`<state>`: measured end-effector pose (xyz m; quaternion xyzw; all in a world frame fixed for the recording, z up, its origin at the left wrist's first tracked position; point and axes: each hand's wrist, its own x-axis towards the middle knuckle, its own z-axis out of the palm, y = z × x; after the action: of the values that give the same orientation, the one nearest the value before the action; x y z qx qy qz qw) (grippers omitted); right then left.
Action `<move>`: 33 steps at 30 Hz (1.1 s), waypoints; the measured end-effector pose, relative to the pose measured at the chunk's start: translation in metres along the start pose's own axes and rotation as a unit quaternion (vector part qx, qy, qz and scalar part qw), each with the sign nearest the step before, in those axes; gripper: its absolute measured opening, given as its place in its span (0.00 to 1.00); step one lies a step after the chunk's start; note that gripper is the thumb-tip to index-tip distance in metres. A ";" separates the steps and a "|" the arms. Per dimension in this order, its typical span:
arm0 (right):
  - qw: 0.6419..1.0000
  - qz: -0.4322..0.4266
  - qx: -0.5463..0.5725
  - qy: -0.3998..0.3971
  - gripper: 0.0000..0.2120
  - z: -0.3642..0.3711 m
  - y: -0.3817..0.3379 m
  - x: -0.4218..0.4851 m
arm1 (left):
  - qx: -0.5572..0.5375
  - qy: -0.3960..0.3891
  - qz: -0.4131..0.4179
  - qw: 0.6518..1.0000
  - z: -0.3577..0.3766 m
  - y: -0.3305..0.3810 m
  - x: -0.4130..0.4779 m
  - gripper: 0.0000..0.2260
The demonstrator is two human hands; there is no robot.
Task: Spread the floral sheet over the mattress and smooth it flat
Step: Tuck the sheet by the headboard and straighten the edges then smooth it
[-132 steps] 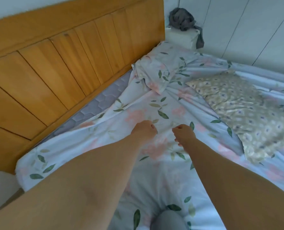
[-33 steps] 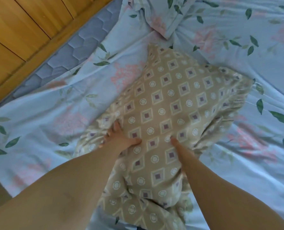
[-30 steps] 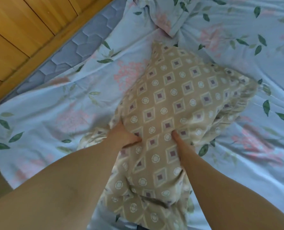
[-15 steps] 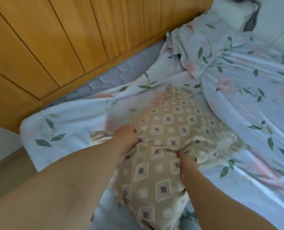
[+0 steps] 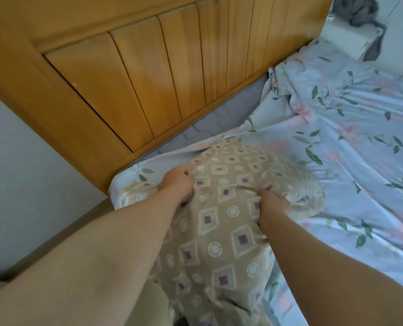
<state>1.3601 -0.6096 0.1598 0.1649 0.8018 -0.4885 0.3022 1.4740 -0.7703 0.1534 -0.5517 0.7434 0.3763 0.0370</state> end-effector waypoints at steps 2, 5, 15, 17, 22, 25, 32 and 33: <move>1.000 -0.021 -0.008 0.008 0.17 -0.003 -0.005 -0.003 | 0.003 -0.011 0.008 1.000 -0.003 0.005 -0.004 0.14; 0.996 -0.070 -0.056 0.002 0.18 -0.001 -0.029 -0.002 | 0.017 -0.005 0.014 1.000 -0.012 0.016 -0.001 0.16; 0.997 -0.070 0.024 0.000 0.17 0.003 -0.085 0.067 | 0.056 -0.001 0.040 0.998 -0.007 0.083 0.064 0.15; 0.997 -0.065 0.035 0.010 0.18 0.003 -0.091 0.088 | 0.059 -0.010 0.040 0.997 0.004 0.096 0.077 0.15; 0.997 -0.058 0.019 0.041 0.19 0.017 -0.099 0.125 | 0.062 -0.020 0.041 0.997 0.023 0.106 0.105 0.17; 0.999 -0.031 0.010 0.039 0.18 0.028 -0.084 0.133 | 0.076 -0.028 0.042 0.996 0.028 0.094 0.120 0.14; 0.991 0.037 -0.055 0.120 0.17 0.047 -0.018 0.140 | 0.036 -0.059 -0.014 0.997 0.022 0.041 0.177 0.07; 0.987 0.042 -0.070 0.138 0.18 0.052 -0.010 0.141 | 0.048 -0.068 -0.016 0.996 0.019 0.034 0.182 0.11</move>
<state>1.2639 -0.6644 0.0575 0.2429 0.8605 -0.3903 0.2196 1.3673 -0.8992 0.0717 -0.5342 0.7474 0.3763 0.1204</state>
